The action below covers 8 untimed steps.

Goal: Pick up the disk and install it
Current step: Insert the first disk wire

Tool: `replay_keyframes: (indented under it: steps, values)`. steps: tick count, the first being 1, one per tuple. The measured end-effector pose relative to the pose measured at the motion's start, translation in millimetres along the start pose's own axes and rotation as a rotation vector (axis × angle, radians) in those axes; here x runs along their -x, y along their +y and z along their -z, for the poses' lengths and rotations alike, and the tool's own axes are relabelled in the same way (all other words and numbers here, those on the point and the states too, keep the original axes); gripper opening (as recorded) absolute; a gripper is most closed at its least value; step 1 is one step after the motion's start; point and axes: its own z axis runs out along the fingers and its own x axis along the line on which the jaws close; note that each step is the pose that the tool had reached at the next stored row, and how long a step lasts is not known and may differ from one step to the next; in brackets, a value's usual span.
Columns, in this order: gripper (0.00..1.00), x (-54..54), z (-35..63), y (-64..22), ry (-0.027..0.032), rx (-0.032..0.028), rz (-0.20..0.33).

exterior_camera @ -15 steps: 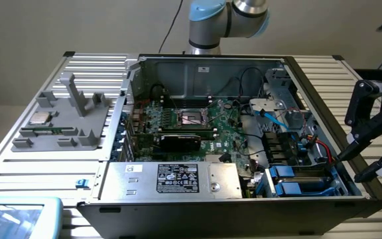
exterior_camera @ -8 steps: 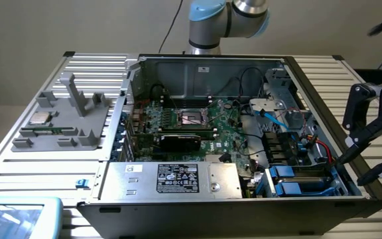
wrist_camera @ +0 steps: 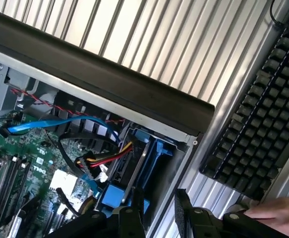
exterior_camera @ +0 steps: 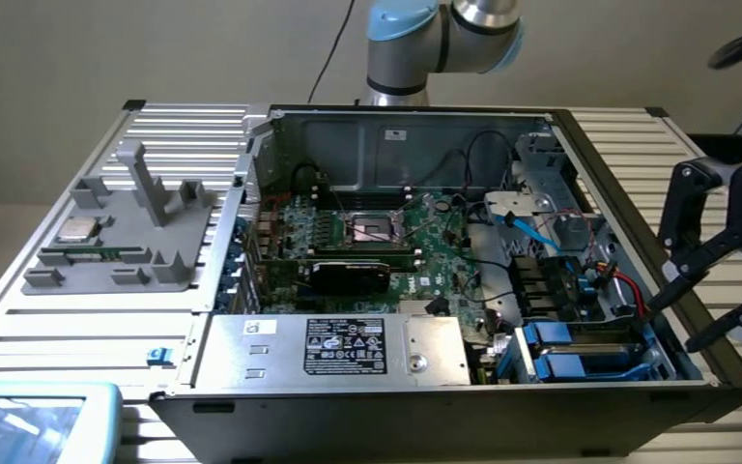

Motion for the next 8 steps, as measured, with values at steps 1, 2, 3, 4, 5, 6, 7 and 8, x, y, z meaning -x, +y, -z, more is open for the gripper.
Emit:
replay_keyframes:
  steps: [1, 2, 3, 4, 5, 6, 7, 8]
  values:
    - [0.38, 0.3, -0.8, 0.0, 0.0046, 0.0019, 0.004]
    - [0.38, 0.6, -1.6, 0.0, 0.0084, 0.0036, 0.008]
    - [0.38, 1.1, -2.7, 0.0, 0.0116, 0.0049, 0.011]
    - [0.38, 1.6, -3.8, -0.1, 0.0143, 0.0061, 0.014]
    - [0.38, 2.1, -4.9, -0.1, 0.0170, 0.0072, 0.018]
    - [0.38, 2.6, -6.0, -0.1, 0.0195, 0.0083, 0.020]
    - [0.38, 3.1, -7.1, -0.1, 0.0218, 0.0092, 0.024]
    - [0.38, 3.7, -8.5, -0.2, 0.0241, 0.0102, 0.027]
